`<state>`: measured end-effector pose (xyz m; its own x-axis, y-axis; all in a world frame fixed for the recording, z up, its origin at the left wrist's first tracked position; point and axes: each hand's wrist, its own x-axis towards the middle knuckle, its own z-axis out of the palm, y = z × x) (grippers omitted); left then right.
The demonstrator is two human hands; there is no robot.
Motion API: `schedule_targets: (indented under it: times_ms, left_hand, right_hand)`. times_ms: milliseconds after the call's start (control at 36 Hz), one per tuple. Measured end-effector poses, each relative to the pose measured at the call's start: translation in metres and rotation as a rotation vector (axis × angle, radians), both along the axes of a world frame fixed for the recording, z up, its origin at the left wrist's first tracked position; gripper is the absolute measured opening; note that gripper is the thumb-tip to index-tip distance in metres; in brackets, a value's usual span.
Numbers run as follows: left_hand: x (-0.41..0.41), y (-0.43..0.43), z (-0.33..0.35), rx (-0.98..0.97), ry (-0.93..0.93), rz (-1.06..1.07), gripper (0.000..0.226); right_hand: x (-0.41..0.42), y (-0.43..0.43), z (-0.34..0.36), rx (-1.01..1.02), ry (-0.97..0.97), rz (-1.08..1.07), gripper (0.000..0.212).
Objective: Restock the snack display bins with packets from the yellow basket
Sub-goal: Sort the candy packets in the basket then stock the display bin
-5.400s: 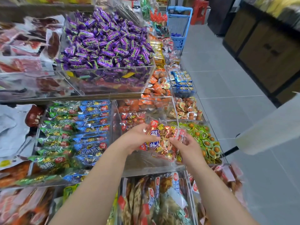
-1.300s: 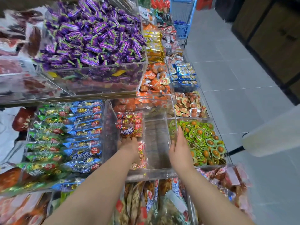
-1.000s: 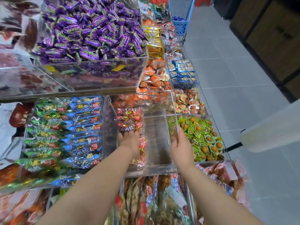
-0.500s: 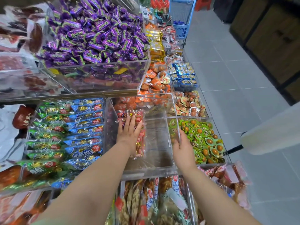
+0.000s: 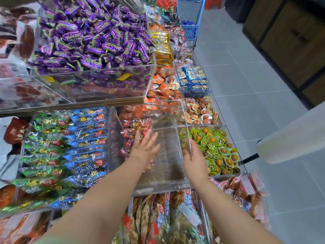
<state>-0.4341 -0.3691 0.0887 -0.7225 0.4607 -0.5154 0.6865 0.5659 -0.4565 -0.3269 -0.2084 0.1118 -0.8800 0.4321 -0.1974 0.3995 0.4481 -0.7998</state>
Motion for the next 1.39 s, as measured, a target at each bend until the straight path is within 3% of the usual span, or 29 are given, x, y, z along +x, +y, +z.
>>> schedule_targets:
  times_ms: [139, 361, 611, 778, 861, 944, 1000, 1111, 1194, 1250, 1389]
  left_hand:
    - [-0.009, -0.008, 0.002, 0.110, 0.087, 0.106, 0.102]
    - [-0.013, 0.002, 0.009, -0.008, 0.074, 0.043, 0.081]
    - [-0.007, -0.003, 0.010, -0.061, 0.091, 0.052, 0.096]
    - [-0.001, -0.006, 0.011, 0.053, 0.075, 0.115, 0.112]
    - [0.004, -0.009, 0.015, 0.110, 0.079, 0.077, 0.106]
    - [0.014, -0.007, 0.025, 0.285, 0.033, 0.097, 0.068]
    - [0.026, -0.005, 0.034, 0.516, -0.016, 0.209, 0.044]
    - [0.061, 0.004, 0.050, 1.237, -0.377, 0.894, 0.011]
    - [0.085, 0.006, 0.047, 1.512, -0.639, 1.337, 0.014]
    - [0.101, 0.002, 0.050, 1.608, -0.645, 1.381, 0.011]
    - [0.146, 0.002, 0.070, 1.816, -0.673, 1.228, 0.012]
  right_hand:
    - [0.000, 0.000, -0.002, -0.021, 0.005, 0.002, 0.048]
    - [0.001, 0.001, -0.002, -0.034, 0.047, 0.001, 0.047]
    - [0.001, 0.000, 0.000, -0.073, 0.036, -0.014, 0.046]
    - [0.004, 0.002, 0.008, -0.163, 0.014, -0.006, 0.040]
    - [0.014, 0.003, 0.010, -0.193, -0.024, 0.008, 0.039]
    - [0.032, 0.004, 0.011, -0.245, -0.038, -0.018, 0.039]
    - [0.045, 0.004, 0.013, -0.301, -0.035, -0.032, 0.035]
    - [0.070, 0.005, 0.019, -0.307, 0.003, -0.127, 0.024]
    - [0.096, 0.008, 0.020, -0.387, 0.007, -0.252, 0.019]
    - [0.117, 0.009, 0.015, -0.445, 0.009, -0.349, 0.017]
    - [0.187, 0.008, -0.013, -0.531, 0.006, -0.618, 0.015]
